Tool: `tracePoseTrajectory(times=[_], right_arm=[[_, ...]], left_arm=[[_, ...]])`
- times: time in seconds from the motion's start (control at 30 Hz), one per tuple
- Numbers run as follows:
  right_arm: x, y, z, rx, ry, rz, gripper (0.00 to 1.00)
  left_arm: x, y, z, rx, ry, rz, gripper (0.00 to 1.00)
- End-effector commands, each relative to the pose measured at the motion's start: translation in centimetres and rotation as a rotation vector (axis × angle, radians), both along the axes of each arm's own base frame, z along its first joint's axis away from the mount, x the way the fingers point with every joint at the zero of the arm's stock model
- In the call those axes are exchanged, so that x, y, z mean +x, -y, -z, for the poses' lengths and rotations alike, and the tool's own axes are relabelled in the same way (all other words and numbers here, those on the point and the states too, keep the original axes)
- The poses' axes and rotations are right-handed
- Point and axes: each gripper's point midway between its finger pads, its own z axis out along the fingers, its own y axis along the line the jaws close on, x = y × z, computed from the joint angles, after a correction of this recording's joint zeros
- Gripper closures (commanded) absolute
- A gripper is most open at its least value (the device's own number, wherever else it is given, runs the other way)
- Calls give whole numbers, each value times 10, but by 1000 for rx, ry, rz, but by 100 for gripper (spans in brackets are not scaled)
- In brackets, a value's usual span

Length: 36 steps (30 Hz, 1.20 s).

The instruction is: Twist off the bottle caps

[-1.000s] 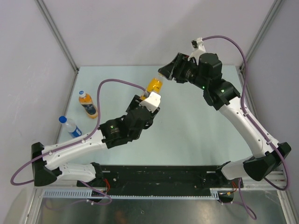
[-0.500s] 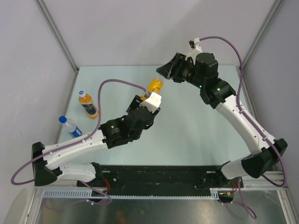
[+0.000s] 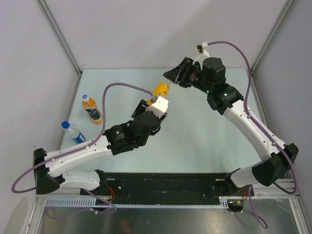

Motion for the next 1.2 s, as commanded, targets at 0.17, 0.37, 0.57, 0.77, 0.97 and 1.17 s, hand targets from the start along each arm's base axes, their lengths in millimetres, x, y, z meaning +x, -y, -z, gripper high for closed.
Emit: tracePoseTrajectory(times=[0.17, 0.37, 0.57, 0.77, 0.97, 1.17], right_arm=[[-4, 3, -21, 78, 43, -37, 36], [-4, 7, -21, 86, 36, -15, 40], [-5, 12, -23, 89, 41, 6, 48], [-7, 15, -27, 102, 51, -2, 41], [-10, 19, -33, 112, 62, 6, 44], [-10, 20, -30, 112, 50, 15, 64]], left_arm=[[-3, 7, -18, -59, 31, 9, 86], [-4, 9, -15, -49, 31, 10, 86], [-5, 10, -14, -44, 31, 10, 86], [-5, 12, -10, -25, 30, 5, 86], [-6, 12, -9, -22, 30, 5, 86], [-6, 16, -7, -10, 29, 10, 86]])
